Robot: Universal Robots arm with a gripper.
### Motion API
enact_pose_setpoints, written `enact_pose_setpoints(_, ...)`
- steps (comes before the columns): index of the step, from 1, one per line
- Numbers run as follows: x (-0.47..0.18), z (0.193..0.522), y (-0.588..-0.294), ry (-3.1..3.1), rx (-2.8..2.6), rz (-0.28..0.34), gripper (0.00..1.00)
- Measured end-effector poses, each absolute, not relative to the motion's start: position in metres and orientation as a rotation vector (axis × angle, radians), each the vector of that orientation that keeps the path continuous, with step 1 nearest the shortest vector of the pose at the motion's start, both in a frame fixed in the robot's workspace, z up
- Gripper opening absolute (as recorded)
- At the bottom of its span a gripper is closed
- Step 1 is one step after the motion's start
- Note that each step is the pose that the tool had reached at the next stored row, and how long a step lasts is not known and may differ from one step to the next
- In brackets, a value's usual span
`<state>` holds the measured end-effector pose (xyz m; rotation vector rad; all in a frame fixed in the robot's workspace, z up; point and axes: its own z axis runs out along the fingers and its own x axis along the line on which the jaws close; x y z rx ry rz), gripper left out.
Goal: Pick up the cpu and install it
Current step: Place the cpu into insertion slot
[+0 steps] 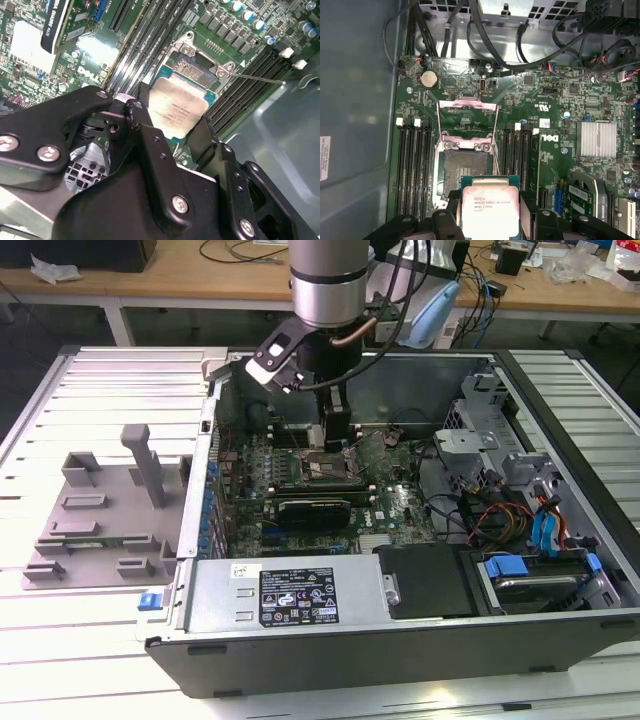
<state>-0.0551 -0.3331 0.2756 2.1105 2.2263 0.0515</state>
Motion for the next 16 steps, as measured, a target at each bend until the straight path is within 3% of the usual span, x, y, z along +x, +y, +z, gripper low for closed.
enact_pose_setpoints(16, -0.055, 0.253, -0.331, 2.225, 2.111, 0.052, 0.55)
